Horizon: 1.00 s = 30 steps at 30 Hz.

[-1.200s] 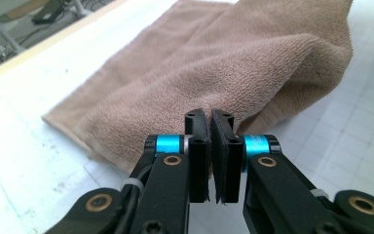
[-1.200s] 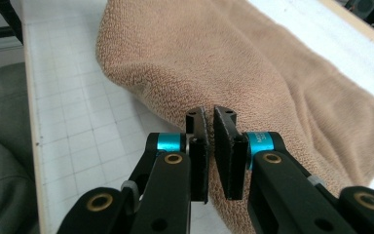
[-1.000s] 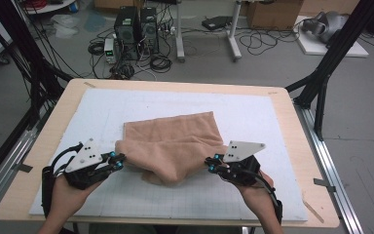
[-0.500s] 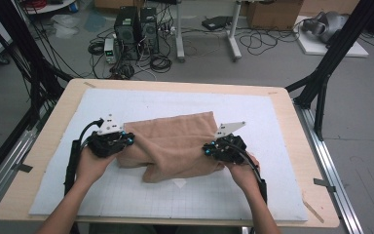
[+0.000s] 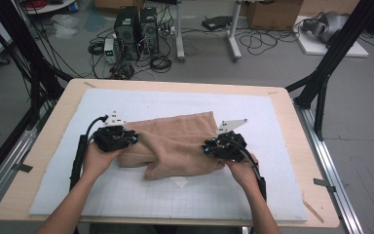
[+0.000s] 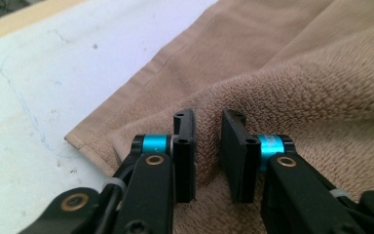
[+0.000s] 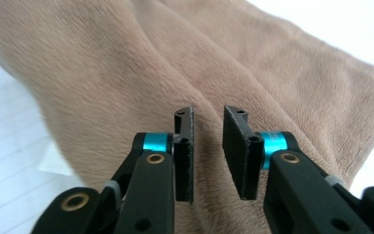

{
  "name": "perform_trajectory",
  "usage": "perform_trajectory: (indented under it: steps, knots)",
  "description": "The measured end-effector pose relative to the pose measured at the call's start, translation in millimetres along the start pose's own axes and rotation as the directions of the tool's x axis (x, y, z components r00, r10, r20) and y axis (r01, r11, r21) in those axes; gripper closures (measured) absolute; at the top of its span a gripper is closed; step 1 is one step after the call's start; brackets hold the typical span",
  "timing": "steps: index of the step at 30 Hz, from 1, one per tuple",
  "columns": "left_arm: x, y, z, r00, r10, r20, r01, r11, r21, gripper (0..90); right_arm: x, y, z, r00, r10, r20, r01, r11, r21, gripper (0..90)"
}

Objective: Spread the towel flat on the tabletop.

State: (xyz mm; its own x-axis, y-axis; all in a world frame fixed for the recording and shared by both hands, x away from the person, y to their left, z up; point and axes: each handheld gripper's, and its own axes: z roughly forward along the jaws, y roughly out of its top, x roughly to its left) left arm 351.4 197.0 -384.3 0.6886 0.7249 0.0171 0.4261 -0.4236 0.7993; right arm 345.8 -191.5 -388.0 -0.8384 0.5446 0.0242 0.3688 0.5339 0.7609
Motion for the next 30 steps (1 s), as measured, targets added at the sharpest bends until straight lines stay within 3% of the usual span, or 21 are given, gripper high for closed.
perform_trajectory:
  steps: [4, 8, 13, 17, 25, 27, 30]
  knots:
    - [-6.4, -2.9, -18.2, 0.9994, 0.029, 0.017, -0.029, 0.9996, -0.005, 68.3, 12.5, -0.2, -13.8, 0.9997, -0.024, -0.011, 0.023, 0.999, -0.033, 70.0]
    - [-11.1, -9.9, -34.4, 0.9986, 0.052, 0.008, -0.052, 0.9982, -0.03, 64.9, 23.9, -5.3, -23.8, 0.9991, -0.04, -0.013, 0.039, 0.998, -0.055, 68.2]
    - [-15.9, -13.1, -53.0, 0.9974, 0.072, 0.008, -0.071, 0.9953, -0.067, 62.7, 37.5, -11.3, -29.4, 0.9977, -0.065, -0.019, 0.063, 0.996, -0.067, 67.3]
    - [-27.4, -18.0, -63.4, 0.9948, 0.096, 0.033, -0.093, 0.991, -0.097, 61.8, 46.4, -15.8, -29.8, 0.9971, -0.071, -0.026, 0.069, 0.995, -0.07, 66.2]
    - [-47.8, -44.0, -57.0, 0.9881, 0.111, 0.107, -0.103, 0.9915, -0.079, 58.7, 53.0, -28.4, -16.5, 0.9965, -0.072, -0.043, 0.071, 0.997, -0.034, 62.5]
    - [-48.9, -52.9, -49.1, 0.9868, 0.09, 0.135, -0.083, 0.9949, -0.057, 57.6, 52.5, -31.4, -11.6, 0.9965, -0.07, -0.044, 0.069, 0.997, -0.032, 61.2]
    - [-48.8, -61.3, -36.4, 0.9861, 0.086, 0.142, -0.087, 0.9962, -0.005, 55.8, 51.7, -34.7, -3.4, 0.9968, -0.062, -0.05, 0.062, 0.998, -0.011, 59.9]
